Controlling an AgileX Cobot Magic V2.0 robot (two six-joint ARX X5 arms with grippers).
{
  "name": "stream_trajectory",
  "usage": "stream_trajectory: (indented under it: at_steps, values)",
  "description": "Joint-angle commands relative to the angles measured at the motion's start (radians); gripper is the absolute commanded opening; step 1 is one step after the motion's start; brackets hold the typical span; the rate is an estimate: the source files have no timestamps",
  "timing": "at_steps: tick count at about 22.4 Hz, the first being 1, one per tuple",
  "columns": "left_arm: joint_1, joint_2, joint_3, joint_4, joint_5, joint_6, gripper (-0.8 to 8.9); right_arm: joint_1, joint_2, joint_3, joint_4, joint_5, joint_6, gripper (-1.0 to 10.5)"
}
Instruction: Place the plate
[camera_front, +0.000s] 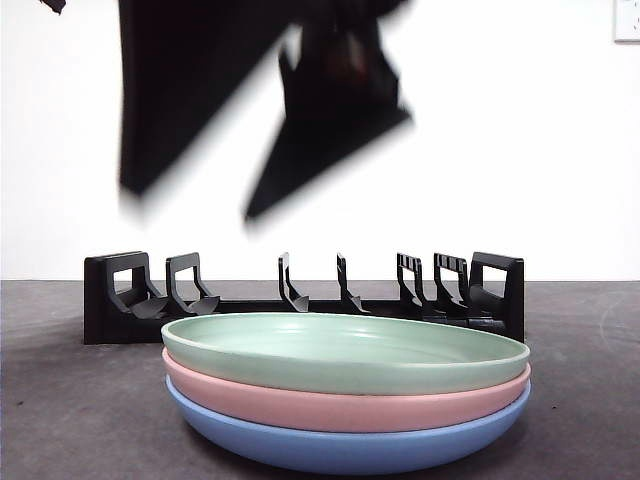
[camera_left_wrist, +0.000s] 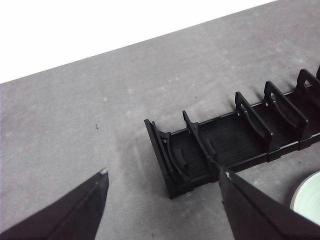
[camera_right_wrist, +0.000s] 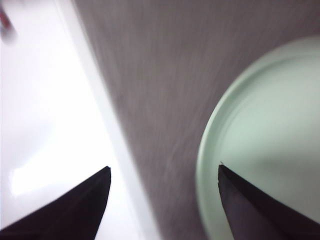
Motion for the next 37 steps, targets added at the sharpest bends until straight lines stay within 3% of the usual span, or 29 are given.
stream_trajectory:
  at_steps: [1, 5, 10, 13, 15, 16, 17, 18, 30, 33, 37]
  values:
    - [-0.003, 0.005, 0.01, 0.011, 0.005, -0.011, 3.44, -0.048, -0.091, 0.018, 0.037, 0.063, 0.039, 3.4]
    - [-0.003, 0.005, 0.01, 0.013, 0.005, -0.03, 3.44, -0.283, -0.235, 0.008, 0.058, 0.048, 0.032, 3.3]
    - [-0.003, 0.005, 0.011, 0.044, 0.005, -0.033, 3.44, -0.643, -0.294, 0.005, 0.093, -0.004, -0.077, 3.3]
    - [-0.003, 0.005, 0.011, 0.061, 0.005, -0.034, 3.44, -0.774, -0.296, 0.005, 0.082, -0.002, -0.107, 3.3]
    - [-0.003, 0.005, 0.011, 0.064, 0.005, -0.033, 3.35, -0.808, -0.296, 0.005, 0.077, -0.002, -0.106, 3.3]
    - [-0.003, 0.005, 0.011, 0.063, 0.005, -0.033, 1.8, -0.816, -0.296, 0.005, 0.081, 0.002, -0.106, 2.1]
    - [-0.003, 0.005, 0.011, 0.061, 0.005, -0.03, 0.29, -0.819, -0.296, 0.006, 0.085, 0.0, -0.111, 0.0]
    - [-0.003, 0.005, 0.011, 0.069, 0.006, -0.024, 0.08, -0.821, -0.295, 0.006, 0.105, 0.002, -0.112, 0.1]
    - [-0.003, 0.002, 0.011, 0.064, 0.005, -0.026, 0.08, -0.82, -0.298, 0.006, 0.119, -0.001, -0.114, 0.2]
    - [0.002, -0.015, 0.01, 0.087, -0.049, 0.046, 0.08, -0.82, -0.298, 0.006, 0.119, -0.001, -0.114, 0.2]
    - [0.06, -0.155, -0.161, 0.203, -0.045, 0.03, 0.08, -0.82, -0.298, 0.006, 0.119, -0.001, -0.114, 0.2]
